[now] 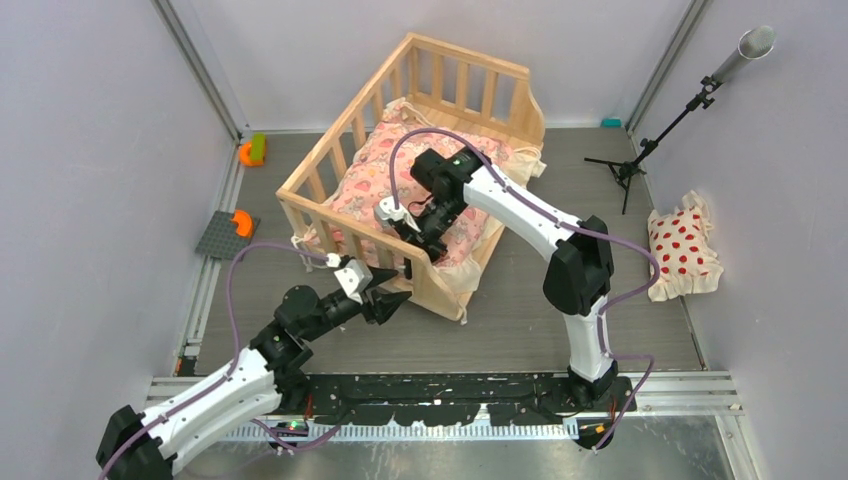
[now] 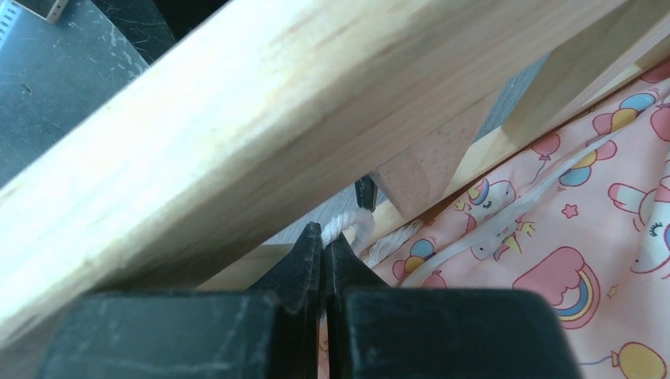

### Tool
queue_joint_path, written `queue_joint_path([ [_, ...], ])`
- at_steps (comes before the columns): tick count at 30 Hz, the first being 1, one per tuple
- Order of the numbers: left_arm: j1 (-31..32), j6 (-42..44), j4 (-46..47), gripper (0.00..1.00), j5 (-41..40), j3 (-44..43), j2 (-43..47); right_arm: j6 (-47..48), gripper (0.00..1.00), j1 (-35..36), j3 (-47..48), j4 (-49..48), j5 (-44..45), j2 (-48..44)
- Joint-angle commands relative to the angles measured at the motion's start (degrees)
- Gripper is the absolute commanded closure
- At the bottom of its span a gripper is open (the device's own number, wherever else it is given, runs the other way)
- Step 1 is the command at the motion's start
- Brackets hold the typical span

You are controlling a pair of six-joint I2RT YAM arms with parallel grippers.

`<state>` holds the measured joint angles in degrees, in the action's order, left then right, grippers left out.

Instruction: Set up the pet bed

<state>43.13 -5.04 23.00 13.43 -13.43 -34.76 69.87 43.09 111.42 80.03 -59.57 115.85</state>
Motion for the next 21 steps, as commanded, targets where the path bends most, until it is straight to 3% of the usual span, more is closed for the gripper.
queue_joint_path([
  [1, -2.4, 4.4, 0.0, 0.44, -14.7, -0.1, 3.2, 1.0, 0.99, 7.4, 2.5, 7.2, 1.5, -3.4],
  [7, -2.4, 4.3, -5.5, 0.58, -15.5, 0.7, 10.5, 2.8, 0.99, 10.0, 6.8, 9.8, 3.6, -1.0],
  [21, -2.4, 3.5, -3.8, 0.45, -15.0, 3.7, 11.0, 9.3, 0.99, 12.0, 8.3, 12.2, 2.2, 2.1],
])
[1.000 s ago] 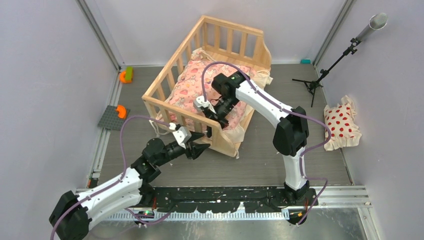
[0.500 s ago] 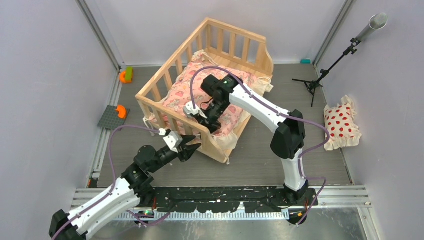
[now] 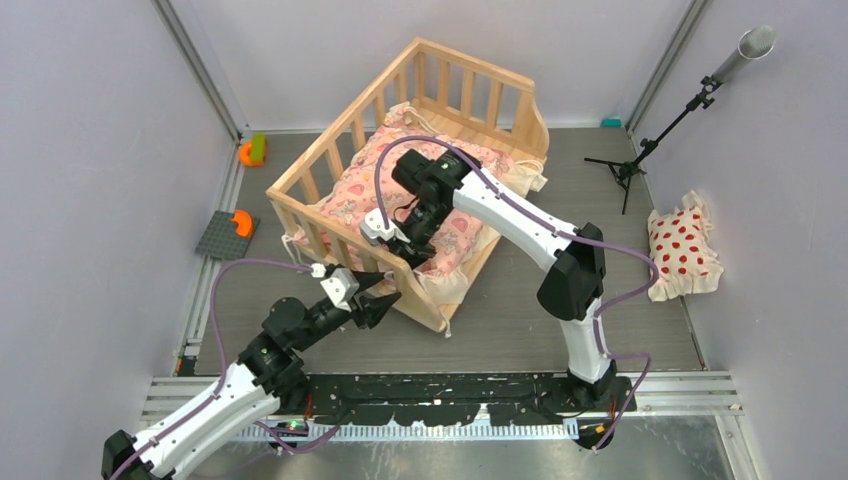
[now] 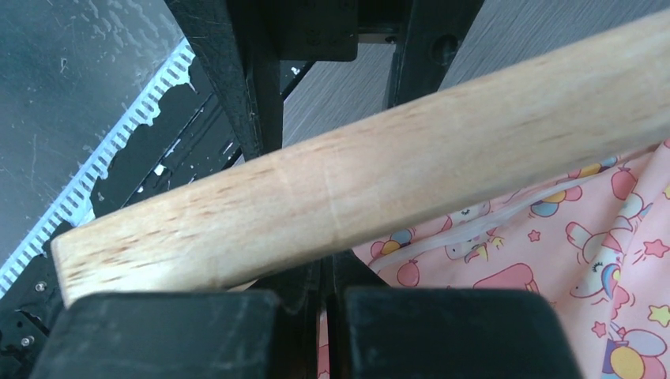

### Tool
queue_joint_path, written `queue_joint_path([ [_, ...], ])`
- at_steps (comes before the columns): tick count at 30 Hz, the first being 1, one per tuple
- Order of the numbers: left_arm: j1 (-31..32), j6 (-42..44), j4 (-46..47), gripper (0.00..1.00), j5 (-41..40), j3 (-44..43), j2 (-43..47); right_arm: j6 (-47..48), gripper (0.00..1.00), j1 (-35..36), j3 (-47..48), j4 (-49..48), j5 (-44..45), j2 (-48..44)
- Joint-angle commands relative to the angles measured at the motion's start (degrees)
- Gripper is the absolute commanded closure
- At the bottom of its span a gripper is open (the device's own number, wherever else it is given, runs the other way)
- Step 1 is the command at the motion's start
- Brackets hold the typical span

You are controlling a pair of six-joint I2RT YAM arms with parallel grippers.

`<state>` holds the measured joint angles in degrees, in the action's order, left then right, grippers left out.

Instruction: Set up the pet bed

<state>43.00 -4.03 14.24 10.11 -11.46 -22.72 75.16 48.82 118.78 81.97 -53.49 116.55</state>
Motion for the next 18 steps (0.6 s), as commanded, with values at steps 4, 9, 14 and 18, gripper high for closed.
queue_joint_path([
  [4, -2.2, 3.3, 6.9, 0.45, -12.1, 2.6, -1.9, 6.2, 0.99, 6.7, 2.6, 13.4, -4.0, 3.4],
  [9, -2.3, 3.8, 10.2, 0.59, -13.5, 3.8, -3.2, 10.1, 0.99, 6.9, 4.4, 17.7, -4.6, 5.0],
  [14, -2.3, 5.6, 11.4, 0.76, -12.7, 4.2, -4.1, 9.9, 0.99, 7.4, 3.4, 17.7, -4.0, 4.4],
  [18, -2.3, 5.7, 12.9, 0.76, -12.6, 4.9, -3.4, 9.8, 0.99, 7.5, 2.9, 17.7, -3.6, 4.1],
])
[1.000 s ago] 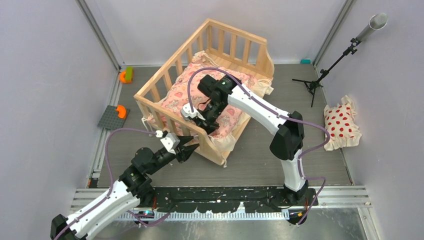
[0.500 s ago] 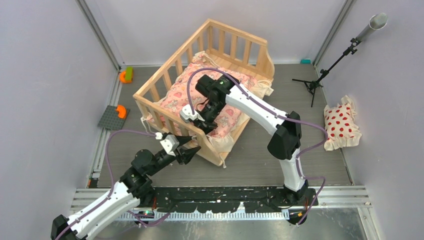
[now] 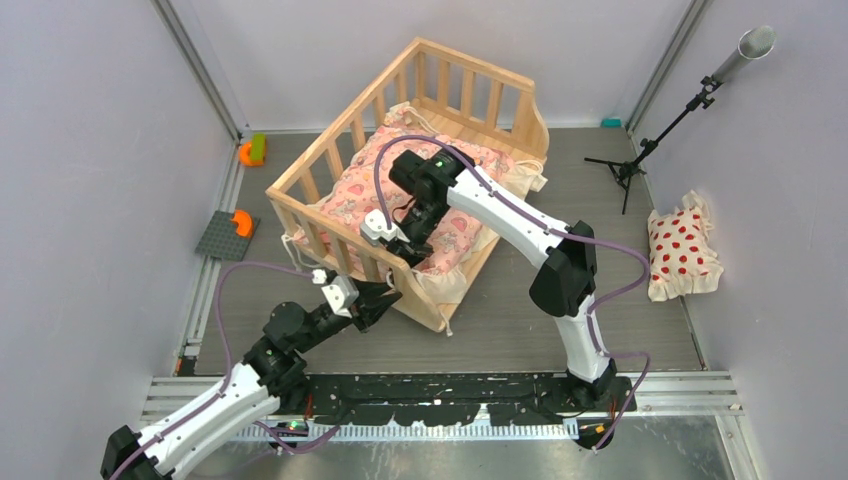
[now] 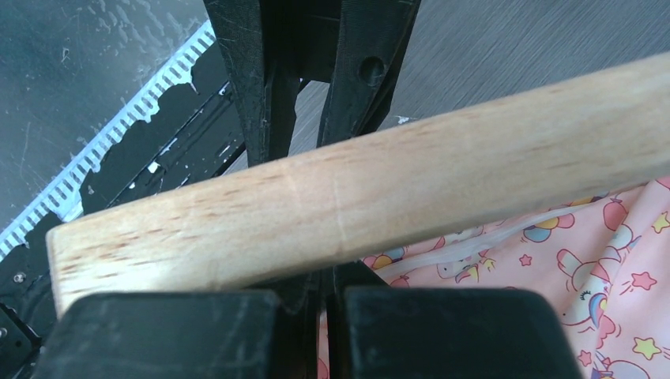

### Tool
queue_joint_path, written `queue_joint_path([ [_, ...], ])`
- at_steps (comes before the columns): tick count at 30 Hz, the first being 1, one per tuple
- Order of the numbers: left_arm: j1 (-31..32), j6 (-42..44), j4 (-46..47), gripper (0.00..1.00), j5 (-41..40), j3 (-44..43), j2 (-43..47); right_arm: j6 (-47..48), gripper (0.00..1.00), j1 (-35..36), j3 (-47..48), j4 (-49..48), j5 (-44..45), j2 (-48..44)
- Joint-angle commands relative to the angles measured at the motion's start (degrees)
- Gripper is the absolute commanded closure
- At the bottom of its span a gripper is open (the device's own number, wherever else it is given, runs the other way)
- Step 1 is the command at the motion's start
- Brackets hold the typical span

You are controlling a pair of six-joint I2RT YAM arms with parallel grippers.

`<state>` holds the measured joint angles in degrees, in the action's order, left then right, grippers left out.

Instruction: Set up the pet bed

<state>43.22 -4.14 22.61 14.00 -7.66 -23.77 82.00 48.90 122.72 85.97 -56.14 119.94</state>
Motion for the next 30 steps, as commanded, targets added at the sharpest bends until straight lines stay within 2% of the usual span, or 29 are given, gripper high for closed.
queue_joint_path([
  [1, -2.5, 5.8, 4.4, 0.74, -16.9, 1.1, -2.1, 2.7, 0.99, 7.4, -1.0, 13.7, -0.8, 0.8],
  [4, -2.5, 5.7, 3.7, 0.60, -19.7, 0.8, -1.6, 2.4, 0.99, 7.5, -1.1, 13.8, -0.6, 0.9],
  [7, -2.5, 4.8, 3.6, 0.58, -22.7, 0.5, -1.4, 2.2, 0.99, 7.5, -1.1, 13.7, -0.6, 1.1],
  [11, -2.5, 4.4, 6.4, 0.73, -23.5, 0.7, -1.6, 1.9, 0.99, 7.5, -1.0, 13.7, -0.7, 1.3],
  [15, -2.5, 4.4, 9.0, 0.83, -23.2, 0.5, -2.4, 1.5, 0.99, 7.6, -0.9, 13.7, -0.6, 1.4],
  [19, -2.5, 4.4, 9.6, 0.86, -23.6, 0.1, -2.9, 1.2, 0.99, 7.7, -0.9, 13.7, -0.5, 1.6],
  [24, -2.5, 4.4, 9.1, 0.58, -25.5, -0.2, -2.4, 0.9, 0.99, 7.7, -1.2, 13.7, -0.1, 1.6],
  [27, -2.5, 4.4, 8.6, 0.58, -26.9, -0.5, -1.7, 0.7, 0.99, 7.7, -1.2, 13.7, 0.0, 1.6],
  [30, -2.5, 4.4, 8.7, 0.65, -27.3, -0.6, -0.6, 0.6, 0.99, 7.7, -1.1, 13.7, 0.0, 1.7],
])
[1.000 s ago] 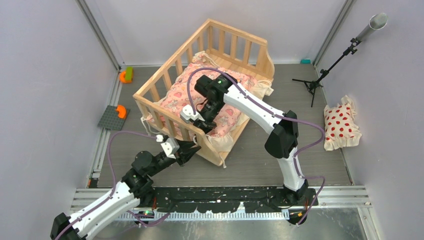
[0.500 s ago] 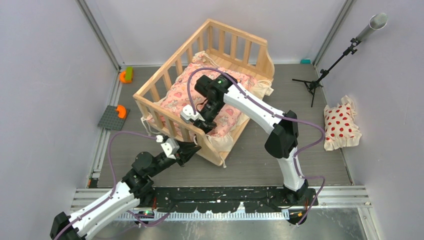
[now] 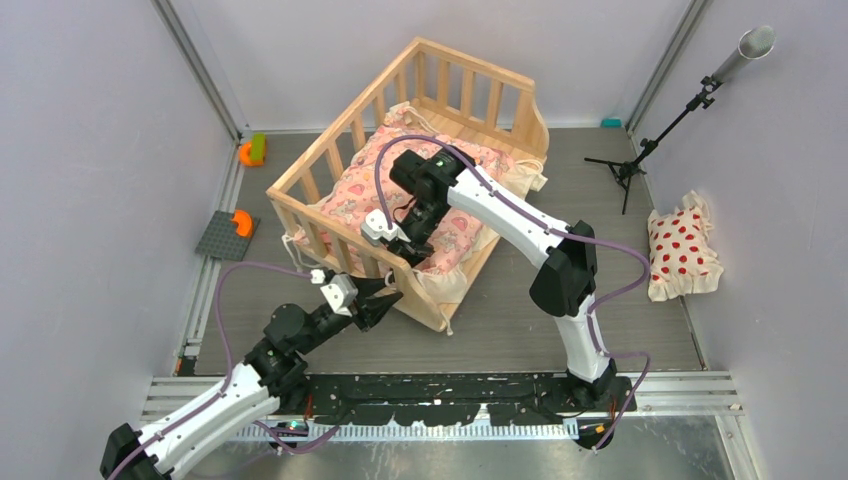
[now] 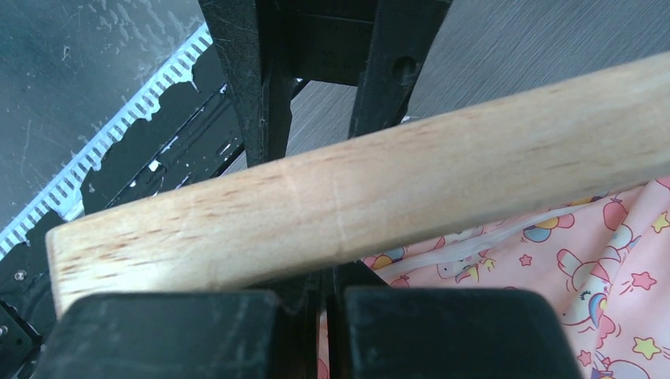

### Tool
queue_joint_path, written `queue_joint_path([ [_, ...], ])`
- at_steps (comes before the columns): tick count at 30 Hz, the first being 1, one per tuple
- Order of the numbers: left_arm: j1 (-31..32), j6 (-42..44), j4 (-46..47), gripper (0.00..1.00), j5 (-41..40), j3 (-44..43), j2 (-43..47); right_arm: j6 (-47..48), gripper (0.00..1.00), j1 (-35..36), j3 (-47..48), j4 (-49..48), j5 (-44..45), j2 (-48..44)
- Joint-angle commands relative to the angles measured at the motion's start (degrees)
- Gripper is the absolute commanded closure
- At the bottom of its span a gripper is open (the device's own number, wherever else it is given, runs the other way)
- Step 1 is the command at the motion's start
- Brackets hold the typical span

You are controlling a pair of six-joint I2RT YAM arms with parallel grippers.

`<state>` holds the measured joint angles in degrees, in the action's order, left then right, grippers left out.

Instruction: Set up the pet bed

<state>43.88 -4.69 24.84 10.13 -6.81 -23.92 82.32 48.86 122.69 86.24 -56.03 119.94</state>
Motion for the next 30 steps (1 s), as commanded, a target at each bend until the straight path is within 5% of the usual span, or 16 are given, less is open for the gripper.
queue_joint_path([
  [1, -3.2, 5.0, 6.5, 0.67, -23.3, -1.5, 0.0, 0.1, 0.99, 7.7, -1.1, 13.4, -0.1, 1.8],
  [17, -3.2, 5.0, 8.5, 0.72, -16.8, -3.1, 0.8, -0.5, 0.99, 7.8, -0.9, 13.3, 0.0, 2.5],
  [26, -3.2, 5.0, 8.4, 0.96, -18.8, -3.3, 1.4, -0.7, 0.99, 7.8, -0.8, 13.4, 0.0, 2.6],
  [30, -3.2, 5.0, 8.5, 1.00, -22.0, -3.4, 1.0, -0.8, 0.99, 7.9, -0.9, 13.4, 0.0, 2.6],
])
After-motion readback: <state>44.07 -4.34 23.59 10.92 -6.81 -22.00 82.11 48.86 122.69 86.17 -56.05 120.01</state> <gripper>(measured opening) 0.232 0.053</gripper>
